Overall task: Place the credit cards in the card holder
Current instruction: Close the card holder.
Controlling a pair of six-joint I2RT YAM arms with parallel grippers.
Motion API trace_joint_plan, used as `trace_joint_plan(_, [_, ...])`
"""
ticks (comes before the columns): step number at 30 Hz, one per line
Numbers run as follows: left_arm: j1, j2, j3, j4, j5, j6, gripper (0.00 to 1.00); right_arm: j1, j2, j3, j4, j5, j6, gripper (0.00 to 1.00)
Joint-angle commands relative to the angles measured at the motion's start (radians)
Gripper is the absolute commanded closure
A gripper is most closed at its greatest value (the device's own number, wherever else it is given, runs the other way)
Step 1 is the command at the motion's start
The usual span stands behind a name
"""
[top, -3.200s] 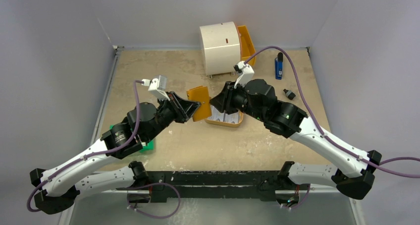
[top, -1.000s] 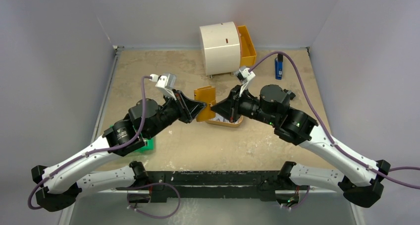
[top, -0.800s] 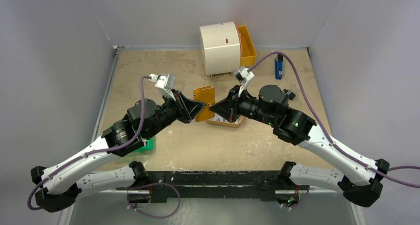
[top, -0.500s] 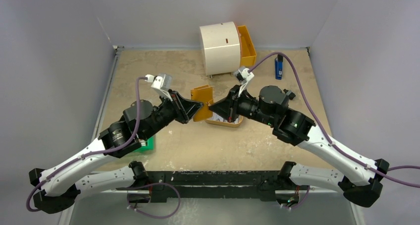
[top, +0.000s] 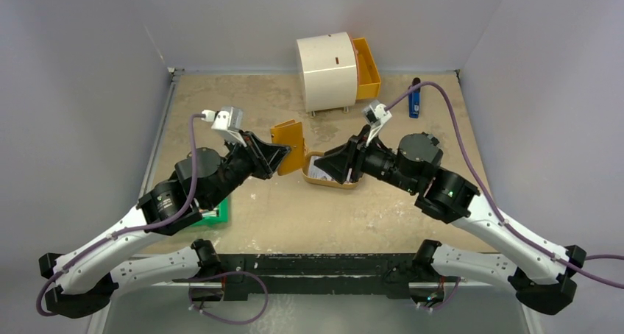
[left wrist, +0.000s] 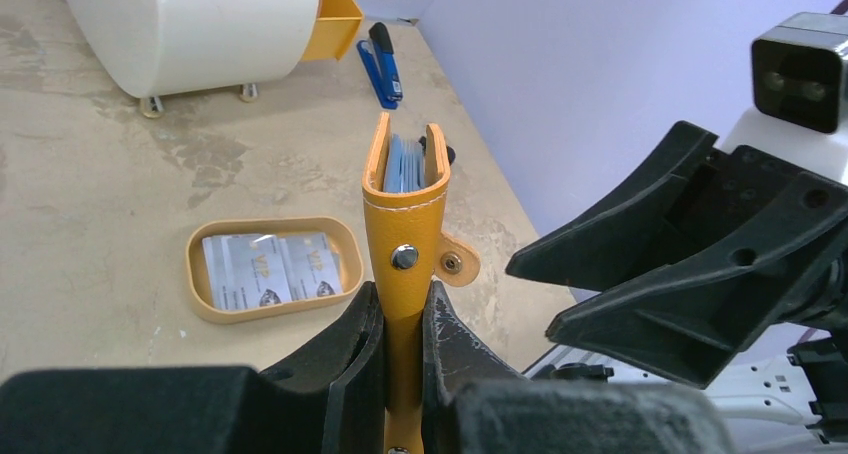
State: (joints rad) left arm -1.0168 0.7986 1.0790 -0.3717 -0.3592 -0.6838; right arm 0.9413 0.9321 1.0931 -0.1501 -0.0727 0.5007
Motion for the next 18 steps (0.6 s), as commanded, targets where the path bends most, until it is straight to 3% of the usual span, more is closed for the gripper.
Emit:
trace_joint_plan(1, [0.000,-0.005,0.058,0.006,-0.061,0.008,1.00,-0.001,0.002,0.025,0.064,0.071,0.057,0.51])
trace_joint_plan(18, [0.000,-0.004,0.053,0.007,-0.040,0.008,1.00,-0.001,0.107,0.047,0.189,0.071,0.122,0.49])
